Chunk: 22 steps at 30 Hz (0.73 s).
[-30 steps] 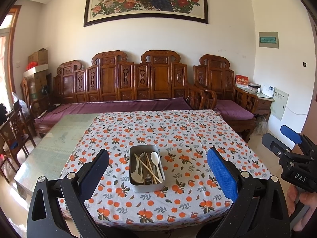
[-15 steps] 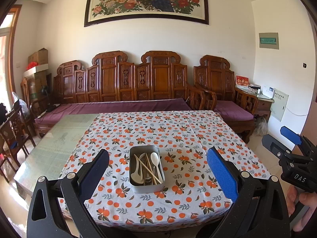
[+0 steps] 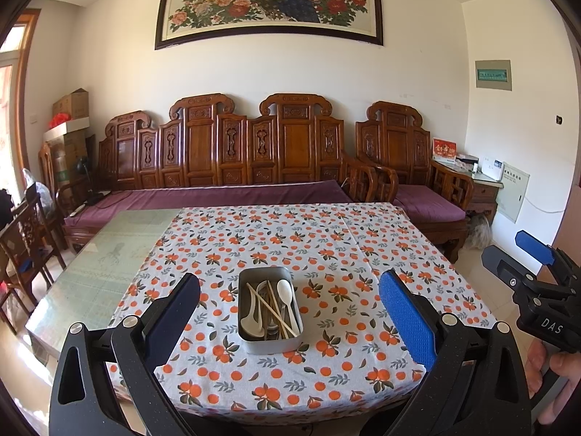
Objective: Organize utensils
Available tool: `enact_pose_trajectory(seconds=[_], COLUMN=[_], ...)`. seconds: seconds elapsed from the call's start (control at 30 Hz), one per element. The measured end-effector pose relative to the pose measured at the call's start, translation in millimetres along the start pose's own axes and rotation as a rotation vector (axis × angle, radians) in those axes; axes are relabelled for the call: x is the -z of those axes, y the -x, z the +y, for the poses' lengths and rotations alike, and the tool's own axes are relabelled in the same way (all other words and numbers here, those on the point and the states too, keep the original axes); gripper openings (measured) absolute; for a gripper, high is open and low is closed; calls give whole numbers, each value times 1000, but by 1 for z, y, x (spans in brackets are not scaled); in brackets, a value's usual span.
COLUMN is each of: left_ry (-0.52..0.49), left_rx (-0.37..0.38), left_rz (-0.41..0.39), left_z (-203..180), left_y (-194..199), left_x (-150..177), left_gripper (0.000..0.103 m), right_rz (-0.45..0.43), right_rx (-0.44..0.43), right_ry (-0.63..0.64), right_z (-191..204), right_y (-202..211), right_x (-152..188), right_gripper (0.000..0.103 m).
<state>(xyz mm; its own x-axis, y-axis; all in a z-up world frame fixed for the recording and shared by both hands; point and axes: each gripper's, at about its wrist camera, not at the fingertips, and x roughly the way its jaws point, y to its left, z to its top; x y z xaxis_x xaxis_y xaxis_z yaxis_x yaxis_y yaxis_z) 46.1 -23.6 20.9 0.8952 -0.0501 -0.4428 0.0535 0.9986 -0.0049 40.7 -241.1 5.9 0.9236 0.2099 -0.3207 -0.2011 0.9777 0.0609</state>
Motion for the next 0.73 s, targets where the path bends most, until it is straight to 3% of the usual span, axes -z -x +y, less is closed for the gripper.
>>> enact_pose_trajectory(seconds=[0.73], left_ry=[-1], left_rx=[-5], left_rz=[-3], left_z=[0], left_y=[-1], left_x=[2], left_gripper=[95], right_rz=[0], right_rx=[-1], right_ry=[-4], right_z=[0], right_y=[0], right_x=[0], right_gripper=[100])
